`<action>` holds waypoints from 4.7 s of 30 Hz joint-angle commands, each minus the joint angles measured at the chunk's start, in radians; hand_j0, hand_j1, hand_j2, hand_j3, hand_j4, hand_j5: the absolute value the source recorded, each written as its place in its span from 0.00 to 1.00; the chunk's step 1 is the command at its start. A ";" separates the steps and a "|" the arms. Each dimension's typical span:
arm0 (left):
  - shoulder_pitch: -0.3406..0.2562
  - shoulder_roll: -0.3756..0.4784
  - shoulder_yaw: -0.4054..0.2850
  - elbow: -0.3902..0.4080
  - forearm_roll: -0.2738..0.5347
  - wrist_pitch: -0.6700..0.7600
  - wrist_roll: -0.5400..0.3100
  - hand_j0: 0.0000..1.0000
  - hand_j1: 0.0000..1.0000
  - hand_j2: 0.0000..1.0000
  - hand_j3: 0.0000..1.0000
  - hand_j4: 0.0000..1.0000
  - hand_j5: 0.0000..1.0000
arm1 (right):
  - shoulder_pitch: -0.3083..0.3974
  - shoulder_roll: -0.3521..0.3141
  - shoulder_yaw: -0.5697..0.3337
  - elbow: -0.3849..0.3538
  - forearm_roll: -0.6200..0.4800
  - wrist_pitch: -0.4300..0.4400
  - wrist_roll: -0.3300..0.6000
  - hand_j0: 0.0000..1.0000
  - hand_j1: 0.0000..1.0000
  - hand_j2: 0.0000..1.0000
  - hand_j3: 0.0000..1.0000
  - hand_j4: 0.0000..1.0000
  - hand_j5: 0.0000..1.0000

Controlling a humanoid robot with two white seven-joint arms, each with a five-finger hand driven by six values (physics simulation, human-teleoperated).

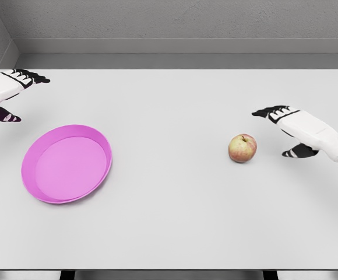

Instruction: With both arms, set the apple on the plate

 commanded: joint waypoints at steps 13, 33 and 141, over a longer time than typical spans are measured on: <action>-0.003 0.003 0.005 0.004 0.003 0.001 0.000 1.00 1.00 1.00 1.00 1.00 1.00 | -0.187 0.103 0.115 0.003 -0.002 0.032 0.304 1.00 1.00 1.00 1.00 1.00 1.00; -0.003 0.013 0.007 0.006 0.003 0.001 0.000 1.00 1.00 1.00 1.00 1.00 1.00 | -0.276 0.141 0.217 0.036 -0.002 0.136 0.342 1.00 1.00 1.00 1.00 1.00 1.00; -0.006 0.044 0.008 -0.003 0.017 0.001 0.002 1.00 1.00 1.00 1.00 1.00 1.00 | -0.202 0.135 -0.368 0.170 -0.026 -0.456 0.382 1.00 1.00 1.00 1.00 1.00 1.00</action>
